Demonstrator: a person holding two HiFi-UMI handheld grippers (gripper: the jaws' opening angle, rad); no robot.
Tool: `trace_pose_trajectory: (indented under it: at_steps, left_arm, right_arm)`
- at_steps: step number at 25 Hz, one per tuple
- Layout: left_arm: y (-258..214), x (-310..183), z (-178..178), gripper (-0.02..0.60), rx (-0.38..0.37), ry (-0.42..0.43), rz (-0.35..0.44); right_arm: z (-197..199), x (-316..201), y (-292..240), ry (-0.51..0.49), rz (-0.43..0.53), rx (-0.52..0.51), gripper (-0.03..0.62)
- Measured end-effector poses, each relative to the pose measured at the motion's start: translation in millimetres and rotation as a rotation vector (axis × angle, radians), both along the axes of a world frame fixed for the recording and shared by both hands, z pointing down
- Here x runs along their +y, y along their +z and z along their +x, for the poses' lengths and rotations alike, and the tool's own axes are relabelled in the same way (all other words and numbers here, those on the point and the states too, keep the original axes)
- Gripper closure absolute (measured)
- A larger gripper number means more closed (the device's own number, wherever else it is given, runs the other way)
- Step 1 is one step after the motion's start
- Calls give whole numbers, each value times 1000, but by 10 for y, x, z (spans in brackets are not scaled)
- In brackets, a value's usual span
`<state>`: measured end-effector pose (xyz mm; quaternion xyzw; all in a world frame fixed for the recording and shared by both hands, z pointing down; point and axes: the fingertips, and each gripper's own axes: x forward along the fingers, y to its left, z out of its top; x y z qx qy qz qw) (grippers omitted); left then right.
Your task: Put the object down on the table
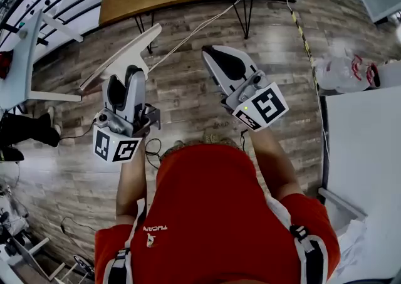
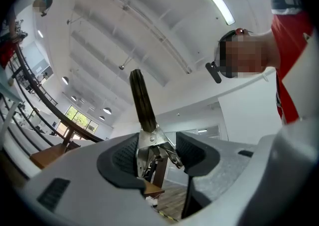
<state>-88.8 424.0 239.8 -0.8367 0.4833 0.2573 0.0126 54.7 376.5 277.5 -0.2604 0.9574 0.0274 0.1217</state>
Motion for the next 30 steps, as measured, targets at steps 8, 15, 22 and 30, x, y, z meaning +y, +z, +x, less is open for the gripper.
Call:
trace_pose_trajectory:
  at_steps: [8,15,22,30]
  left_arm:
    - [82,-318,273,359,-17,-27,-21]
    - [166,-635,167,359,-26,-27,-28]
    - [263,-1381,-66,359,2,7,-24]
    - [271,-2440,-515,359,-29,51,-31]
  right_arm:
    - [332,-319,-71,2,31,5,569]
    - [242,-578,-22,11,28,12,569]
    - [34,-1229,17,44,29,53,569]
    - [-397,-2261,-34,107,13,77,569]
